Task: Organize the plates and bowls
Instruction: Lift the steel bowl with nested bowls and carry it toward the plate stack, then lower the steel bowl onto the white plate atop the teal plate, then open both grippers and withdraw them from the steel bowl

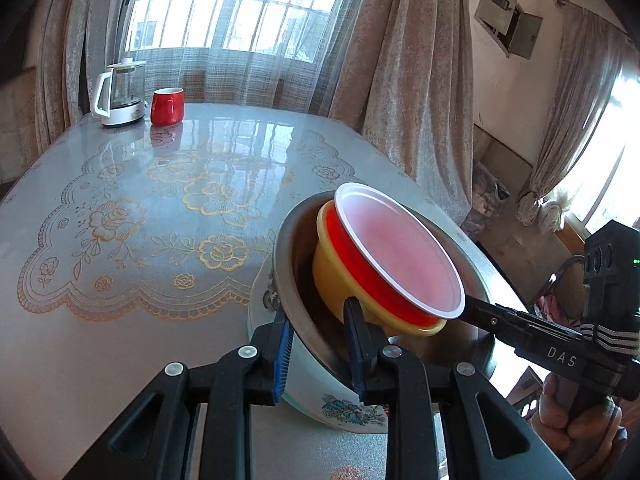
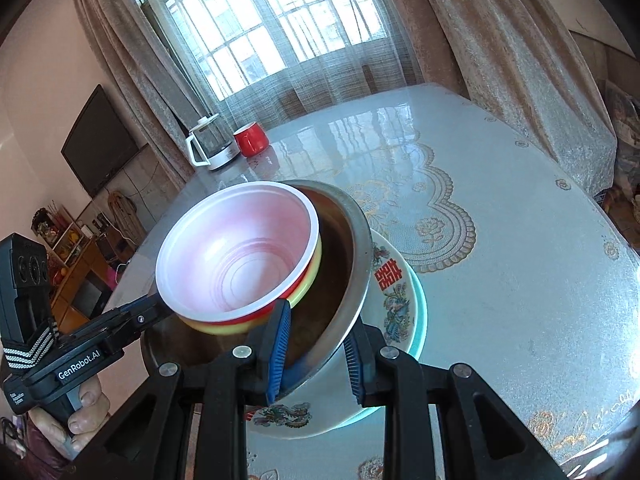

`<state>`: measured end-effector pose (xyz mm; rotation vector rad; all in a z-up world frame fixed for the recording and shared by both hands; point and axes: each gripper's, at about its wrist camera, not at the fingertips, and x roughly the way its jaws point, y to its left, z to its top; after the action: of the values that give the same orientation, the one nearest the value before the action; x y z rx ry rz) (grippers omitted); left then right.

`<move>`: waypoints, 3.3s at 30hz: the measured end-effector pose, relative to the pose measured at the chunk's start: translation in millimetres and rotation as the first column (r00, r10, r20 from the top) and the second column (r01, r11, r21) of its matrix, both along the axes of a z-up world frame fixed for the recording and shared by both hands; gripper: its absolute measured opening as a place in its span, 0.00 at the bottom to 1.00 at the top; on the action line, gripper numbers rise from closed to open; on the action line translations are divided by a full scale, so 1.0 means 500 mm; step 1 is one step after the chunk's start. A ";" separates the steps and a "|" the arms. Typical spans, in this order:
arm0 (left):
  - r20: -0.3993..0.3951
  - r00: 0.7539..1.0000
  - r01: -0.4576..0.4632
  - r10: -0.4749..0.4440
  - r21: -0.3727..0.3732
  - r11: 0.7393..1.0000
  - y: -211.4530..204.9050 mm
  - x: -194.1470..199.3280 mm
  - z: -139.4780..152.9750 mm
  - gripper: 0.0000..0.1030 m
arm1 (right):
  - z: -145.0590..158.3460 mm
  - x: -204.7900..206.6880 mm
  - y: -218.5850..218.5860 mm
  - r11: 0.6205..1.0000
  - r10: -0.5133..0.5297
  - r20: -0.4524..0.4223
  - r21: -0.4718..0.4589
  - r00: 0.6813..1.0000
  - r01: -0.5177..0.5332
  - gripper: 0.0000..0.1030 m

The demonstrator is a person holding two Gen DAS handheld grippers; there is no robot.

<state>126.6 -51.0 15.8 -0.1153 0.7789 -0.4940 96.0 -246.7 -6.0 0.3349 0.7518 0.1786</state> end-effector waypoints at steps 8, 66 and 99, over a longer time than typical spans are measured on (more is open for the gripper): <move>-0.061 0.998 0.007 -0.005 0.022 1.000 -0.015 0.007 -0.049 0.25 | -0.043 0.017 -0.012 1.000 -0.012 -0.063 0.000 0.998 0.012 0.25; -0.011 1.000 -0.019 0.020 0.089 0.996 -0.038 -0.047 -0.042 0.32 | -0.051 -0.014 -0.005 1.000 -0.012 -0.050 0.002 0.999 0.012 0.26; 0.055 0.991 -0.131 0.124 0.139 0.982 -0.002 -0.092 -0.022 0.35 | -0.043 -0.034 0.007 0.999 -0.051 -0.036 0.008 0.998 0.052 0.36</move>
<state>80.4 -52.2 4.9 -0.0205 0.7540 -0.3171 79.2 -243.4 -27.4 0.3661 0.7769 0.1276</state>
